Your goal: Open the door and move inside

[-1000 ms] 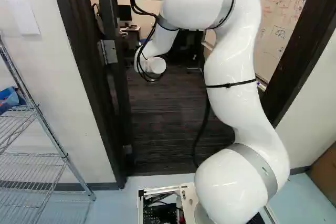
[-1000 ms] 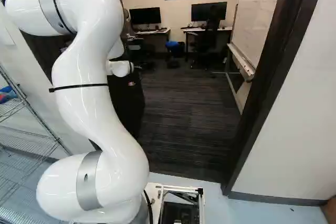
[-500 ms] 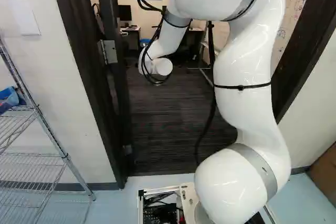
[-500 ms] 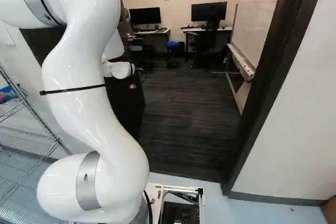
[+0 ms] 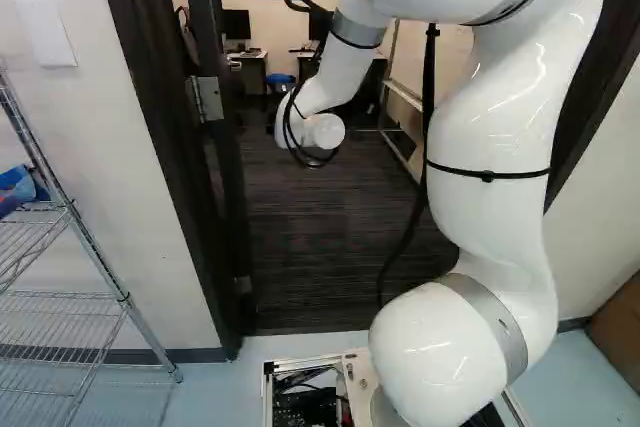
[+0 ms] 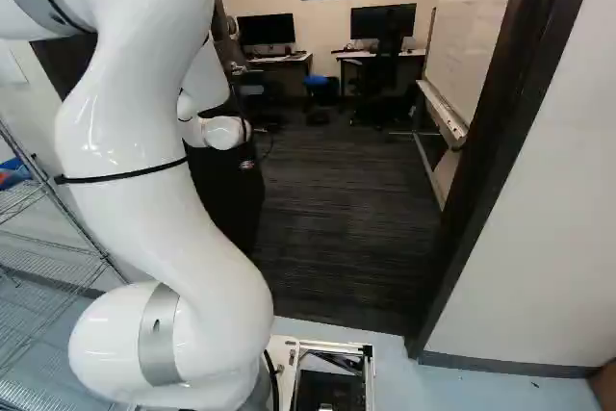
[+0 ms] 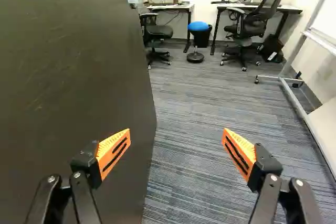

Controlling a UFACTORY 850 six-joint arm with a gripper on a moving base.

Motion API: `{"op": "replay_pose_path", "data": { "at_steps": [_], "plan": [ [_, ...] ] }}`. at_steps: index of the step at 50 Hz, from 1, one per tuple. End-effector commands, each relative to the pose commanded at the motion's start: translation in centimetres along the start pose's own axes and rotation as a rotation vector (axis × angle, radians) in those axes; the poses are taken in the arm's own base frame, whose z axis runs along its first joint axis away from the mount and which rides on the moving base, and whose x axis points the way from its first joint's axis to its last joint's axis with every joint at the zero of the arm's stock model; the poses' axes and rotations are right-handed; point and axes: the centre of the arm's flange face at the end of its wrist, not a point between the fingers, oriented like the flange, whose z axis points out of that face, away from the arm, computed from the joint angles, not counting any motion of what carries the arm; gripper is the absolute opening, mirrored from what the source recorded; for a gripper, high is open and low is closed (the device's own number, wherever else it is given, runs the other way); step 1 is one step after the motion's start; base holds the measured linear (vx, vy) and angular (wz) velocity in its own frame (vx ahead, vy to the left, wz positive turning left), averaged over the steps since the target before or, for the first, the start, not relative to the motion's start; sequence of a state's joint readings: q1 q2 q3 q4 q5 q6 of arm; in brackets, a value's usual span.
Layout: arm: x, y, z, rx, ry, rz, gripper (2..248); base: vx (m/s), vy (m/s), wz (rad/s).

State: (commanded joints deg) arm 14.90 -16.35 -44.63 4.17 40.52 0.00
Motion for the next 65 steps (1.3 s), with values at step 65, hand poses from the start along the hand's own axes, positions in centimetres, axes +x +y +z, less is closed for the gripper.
{"op": "replay_pose_path", "data": {
  "at_steps": [65],
  "plan": [
    [-3.4,6.4,-10.4,-0.038,-0.029,-0.069,247,0.000,0.000,0.000]
  ]
}}
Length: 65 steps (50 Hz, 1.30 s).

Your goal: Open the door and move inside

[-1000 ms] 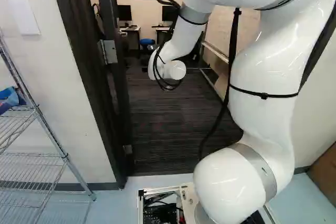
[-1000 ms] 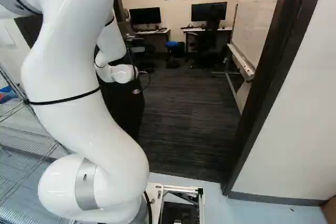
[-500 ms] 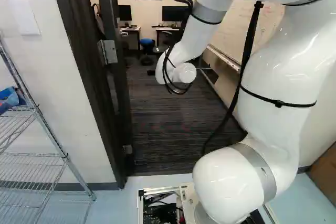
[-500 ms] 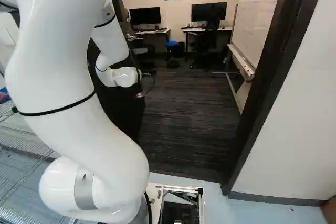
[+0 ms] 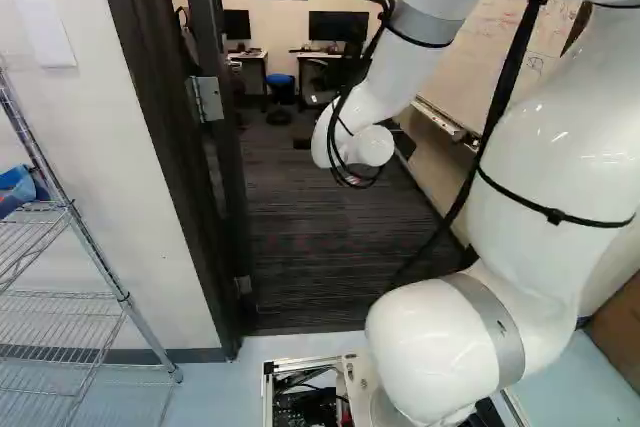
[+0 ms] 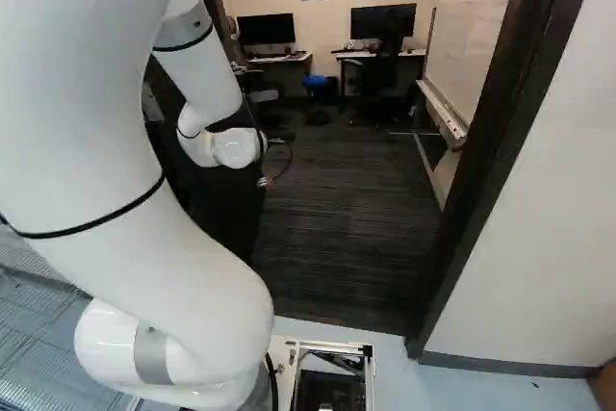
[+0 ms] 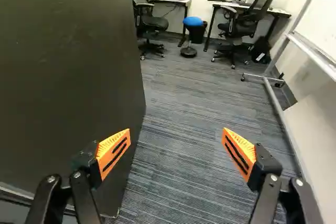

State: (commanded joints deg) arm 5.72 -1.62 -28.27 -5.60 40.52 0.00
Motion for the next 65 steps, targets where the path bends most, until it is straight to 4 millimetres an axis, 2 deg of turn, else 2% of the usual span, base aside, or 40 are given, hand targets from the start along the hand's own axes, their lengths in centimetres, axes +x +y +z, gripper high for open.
{"op": "replay_pose_path", "data": {
  "at_steps": [28,46,65],
  "plan": [
    [-1.8,3.0,-3.6,-0.080,-0.004,0.034,247,0.000,0.000,0.000],
    [-2.1,2.9,-4.0,-0.084,-0.001,0.038,247,0.000,0.000,0.000],
    [-3.4,2.7,-5.6,-0.096,0.011,0.052,247,0.000,0.000,0.000]
  ]
}}
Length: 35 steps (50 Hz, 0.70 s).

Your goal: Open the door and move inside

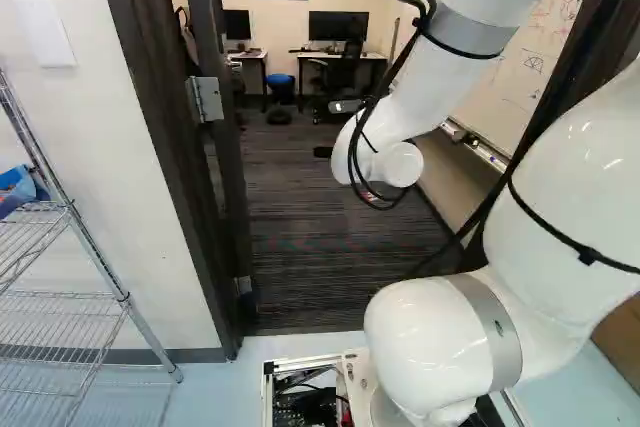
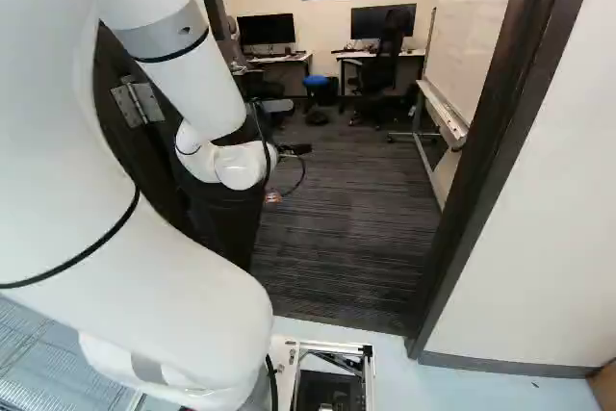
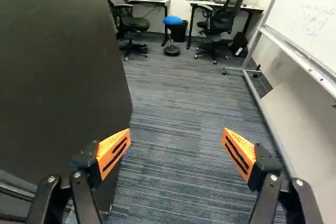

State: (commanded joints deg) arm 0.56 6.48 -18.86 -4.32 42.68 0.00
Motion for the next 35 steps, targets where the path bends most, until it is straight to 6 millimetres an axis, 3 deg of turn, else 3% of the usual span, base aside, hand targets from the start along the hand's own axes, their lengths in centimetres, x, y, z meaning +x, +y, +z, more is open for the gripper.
{"op": "replay_pose_path", "data": {
  "at_steps": [35],
  "plan": [
    [-4.3,0.0,-5.0,-0.043,0.037,0.042,247,0.000,0.000,0.000]
  ]
}}
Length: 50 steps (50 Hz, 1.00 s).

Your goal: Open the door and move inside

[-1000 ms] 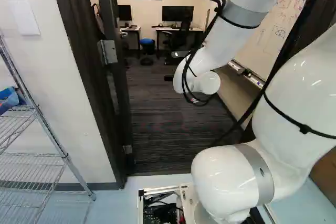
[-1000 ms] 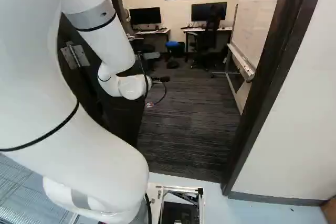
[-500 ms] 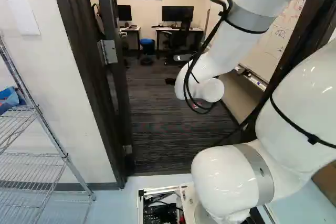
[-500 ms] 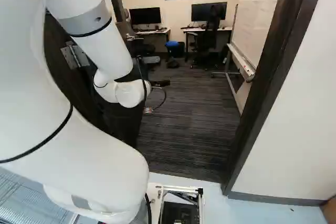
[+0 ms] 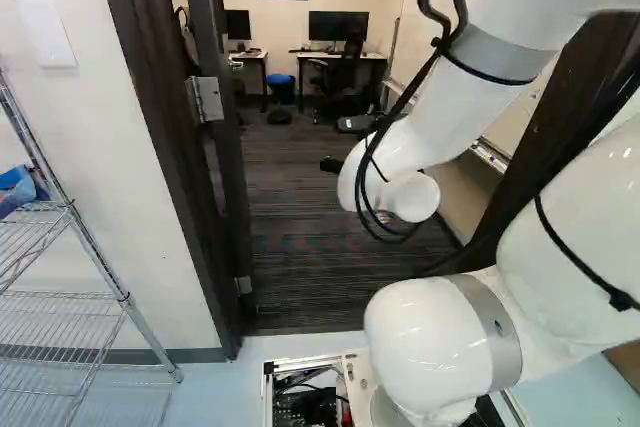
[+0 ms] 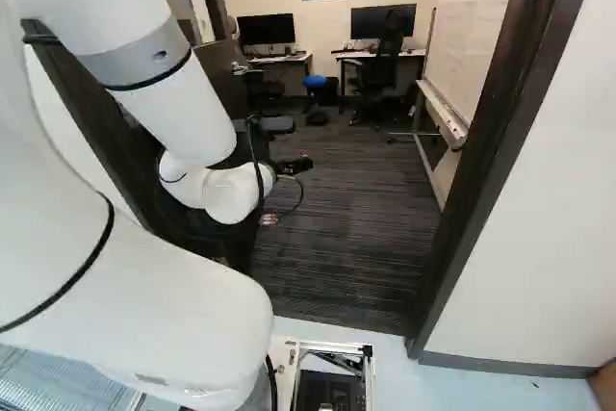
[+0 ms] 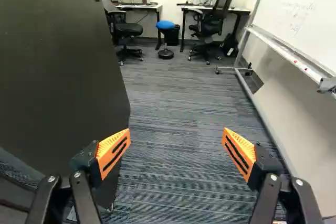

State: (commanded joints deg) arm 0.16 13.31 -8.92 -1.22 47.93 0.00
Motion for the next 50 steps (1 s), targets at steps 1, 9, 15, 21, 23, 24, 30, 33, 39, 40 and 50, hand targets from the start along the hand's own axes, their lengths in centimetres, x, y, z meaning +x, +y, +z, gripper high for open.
{"op": "replay_pose_path", "data": {
  "at_steps": [1,9,15,21,23,24,30,33,39,40,50],
  "plan": [
    [-0.1,0.0,-0.1,-0.001,0.001,0.001,247,0.000,0.000,0.000],
    [-0.8,0.1,-0.9,-0.008,0.007,0.007,247,0.000,0.000,0.000],
    [-1.2,0.1,-1.3,-0.012,0.010,0.010,247,0.000,0.000,0.000],
    [-1.5,0.1,-1.7,-0.016,0.012,0.013,247,0.000,0.000,0.000],
    [-1.5,0.1,-1.8,-0.016,0.013,0.013,247,0.000,0.000,0.000],
    [-1.6,0.1,-1.8,-0.017,0.013,0.014,247,0.000,0.000,0.000],
    [-1.7,0.2,-1.9,-0.018,0.014,0.015,247,0.000,0.000,0.000],
    [-1.7,0.2,-2.0,-0.018,0.015,0.015,247,0.000,0.000,0.000],
    [-1.7,0.2,-2.0,-0.019,0.015,0.015,247,0.000,0.000,0.000],
    [-1.7,0.2,-2.0,-0.019,0.015,0.015,247,0.000,0.000,0.000],
    [-1.7,0.2,-2.0,-0.019,0.015,0.015,247,0.000,0.000,0.000]
  ]
}}
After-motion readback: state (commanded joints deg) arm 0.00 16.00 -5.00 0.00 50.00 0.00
